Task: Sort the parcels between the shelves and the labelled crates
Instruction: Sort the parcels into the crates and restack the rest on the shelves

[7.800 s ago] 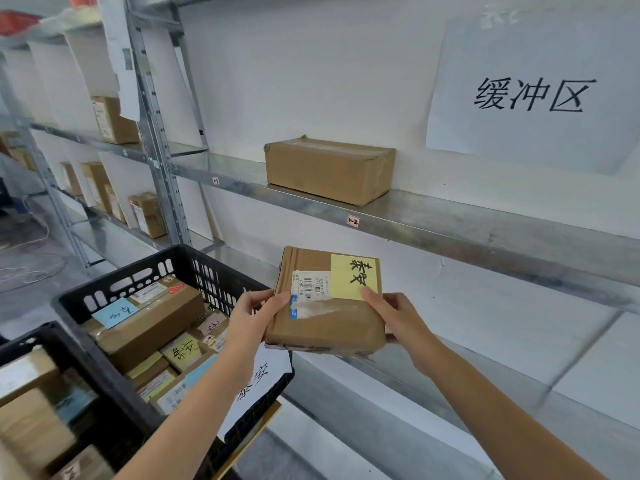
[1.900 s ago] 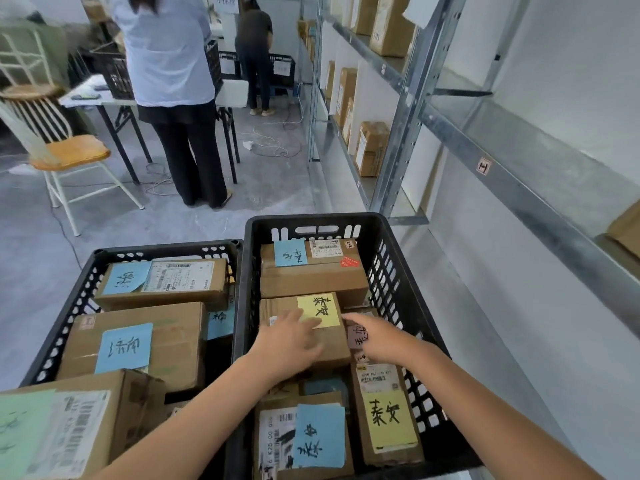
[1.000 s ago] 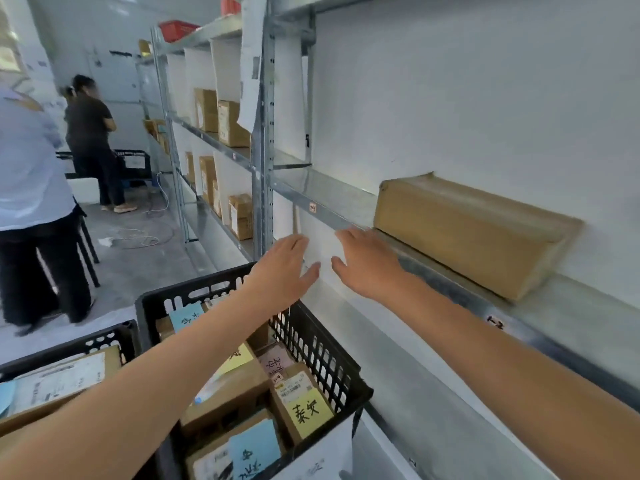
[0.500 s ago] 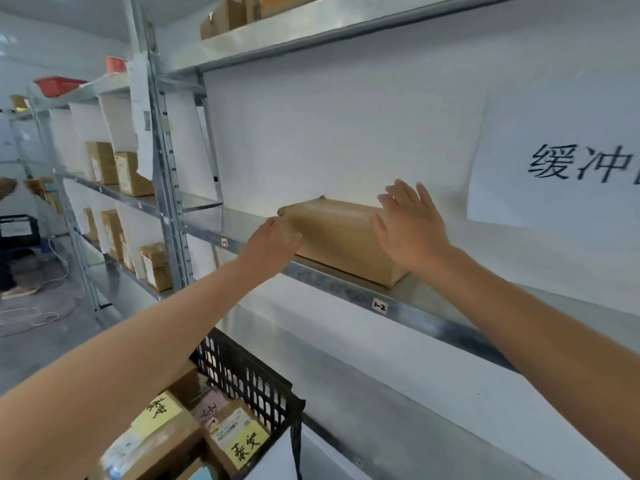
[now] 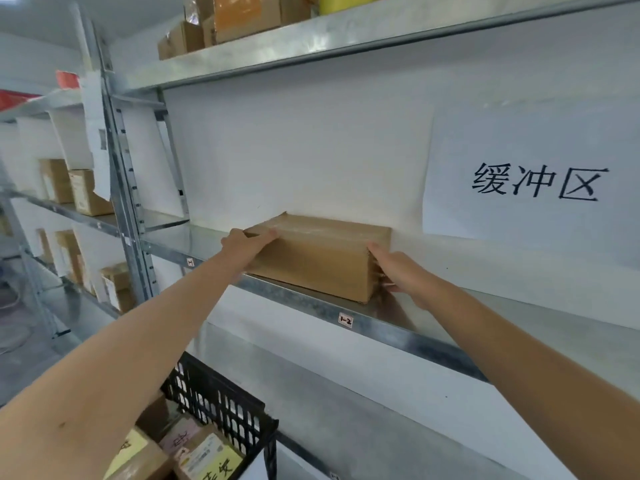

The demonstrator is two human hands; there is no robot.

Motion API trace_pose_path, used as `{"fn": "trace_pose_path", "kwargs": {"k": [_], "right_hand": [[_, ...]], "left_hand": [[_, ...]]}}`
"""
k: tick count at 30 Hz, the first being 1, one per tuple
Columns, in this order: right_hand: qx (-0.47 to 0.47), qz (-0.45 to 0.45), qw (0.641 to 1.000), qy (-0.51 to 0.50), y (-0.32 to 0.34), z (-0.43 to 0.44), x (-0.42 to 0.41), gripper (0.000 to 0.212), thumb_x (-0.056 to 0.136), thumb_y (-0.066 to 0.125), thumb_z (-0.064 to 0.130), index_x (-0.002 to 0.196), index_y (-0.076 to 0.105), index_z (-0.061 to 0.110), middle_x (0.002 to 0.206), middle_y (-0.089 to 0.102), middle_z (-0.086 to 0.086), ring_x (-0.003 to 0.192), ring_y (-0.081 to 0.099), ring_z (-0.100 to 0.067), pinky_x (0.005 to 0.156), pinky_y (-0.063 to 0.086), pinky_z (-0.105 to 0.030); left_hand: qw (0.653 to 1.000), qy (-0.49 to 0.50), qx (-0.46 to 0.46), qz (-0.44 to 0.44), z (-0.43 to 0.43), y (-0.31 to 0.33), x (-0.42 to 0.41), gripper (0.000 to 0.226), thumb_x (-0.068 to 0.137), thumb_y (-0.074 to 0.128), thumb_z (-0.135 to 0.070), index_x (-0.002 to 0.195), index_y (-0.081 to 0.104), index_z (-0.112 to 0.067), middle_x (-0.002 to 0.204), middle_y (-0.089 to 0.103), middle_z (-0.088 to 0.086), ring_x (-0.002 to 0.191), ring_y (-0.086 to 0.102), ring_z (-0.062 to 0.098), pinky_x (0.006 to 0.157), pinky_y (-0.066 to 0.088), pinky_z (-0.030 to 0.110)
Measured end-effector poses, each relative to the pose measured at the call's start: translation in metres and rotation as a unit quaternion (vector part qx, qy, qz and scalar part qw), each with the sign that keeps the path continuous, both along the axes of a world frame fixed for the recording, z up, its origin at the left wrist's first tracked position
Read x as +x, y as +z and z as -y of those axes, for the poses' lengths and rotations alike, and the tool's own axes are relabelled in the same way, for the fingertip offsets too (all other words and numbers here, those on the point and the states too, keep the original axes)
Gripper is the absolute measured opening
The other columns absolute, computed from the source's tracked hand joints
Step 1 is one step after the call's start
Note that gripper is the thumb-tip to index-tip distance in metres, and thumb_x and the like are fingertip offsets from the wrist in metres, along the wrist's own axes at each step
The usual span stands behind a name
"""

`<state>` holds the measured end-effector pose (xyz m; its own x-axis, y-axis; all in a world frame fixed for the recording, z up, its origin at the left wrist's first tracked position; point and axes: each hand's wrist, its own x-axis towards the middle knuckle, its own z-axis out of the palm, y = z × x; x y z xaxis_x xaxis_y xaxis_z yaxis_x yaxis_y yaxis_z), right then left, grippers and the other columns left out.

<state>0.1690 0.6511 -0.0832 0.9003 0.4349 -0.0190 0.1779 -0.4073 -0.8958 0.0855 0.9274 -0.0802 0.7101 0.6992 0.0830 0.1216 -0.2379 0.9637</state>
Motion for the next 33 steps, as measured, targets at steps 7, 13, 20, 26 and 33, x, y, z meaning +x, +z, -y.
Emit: {"fn": "trace_pose_path", "kwargs": {"k": [7, 13, 20, 26, 33], "right_hand": [[0.095, 0.083, 0.988, 0.090, 0.006, 0.003, -0.027, 0.039, 0.088, 0.064, 0.040, 0.126, 0.062, 0.032, 0.115, 0.067, 0.009, 0.112, 0.062, -0.014, 0.095, 0.050, -0.033], [0.169, 0.150, 0.967, 0.114, -0.005, -0.028, -0.064, 0.050, 0.092, 0.066, 0.042, 0.137, 0.046, 0.032, 0.114, 0.062, 0.016, 0.102, 0.060, 0.001, 0.080, 0.050, -0.020], [0.159, 0.174, 0.957, 0.169, -0.040, -0.068, -0.097, 0.042, 0.088, 0.070, 0.044, 0.124, 0.049, 0.036, 0.115, 0.054, 0.014, 0.110, 0.055, -0.006, 0.082, 0.056, -0.029], [0.096, 0.196, 0.955, 0.200, -0.067, -0.079, -0.108, 0.040, 0.081, 0.078, 0.043, 0.088, 0.039, 0.045, 0.098, 0.039, 0.018, 0.105, 0.040, -0.013, 0.076, 0.035, -0.017], [0.040, 0.184, 0.966, 0.177, -0.099, -0.075, -0.112, 0.050, 0.077, 0.083, 0.027, 0.115, 0.049, 0.024, 0.112, 0.047, 0.005, 0.101, 0.050, -0.018, 0.077, 0.041, -0.026]], "left_hand": [[0.992, -0.023, -0.066, 0.106, -0.008, 0.000, -0.083, 0.056, 0.079, 0.083, -0.027, 0.122, 0.058, -0.002, 0.121, 0.058, 0.006, 0.106, 0.060, 0.022, 0.076, 0.062, 0.039], [0.971, 0.094, -0.052, 0.216, -0.005, -0.013, -0.160, 0.031, 0.089, 0.072, -0.022, 0.113, 0.059, -0.007, 0.115, 0.060, 0.009, 0.109, 0.062, 0.024, 0.082, 0.061, 0.041], [0.957, 0.190, -0.002, 0.221, 0.002, -0.062, -0.243, 0.022, 0.094, 0.064, -0.033, 0.102, 0.063, -0.013, 0.107, 0.063, 0.006, 0.103, 0.065, 0.020, 0.082, 0.060, 0.035], [0.959, 0.240, 0.063, 0.134, 0.018, -0.102, -0.269, 0.033, 0.096, 0.061, -0.036, 0.127, 0.060, -0.029, 0.108, 0.063, 0.002, 0.101, 0.062, 0.019, 0.087, 0.055, 0.040], [0.953, 0.266, 0.100, 0.105, 0.025, -0.133, -0.282, 0.020, 0.093, 0.067, -0.020, 0.110, 0.071, -0.030, 0.101, 0.056, 0.003, 0.091, 0.059, 0.017, 0.076, 0.045, 0.019]]}}
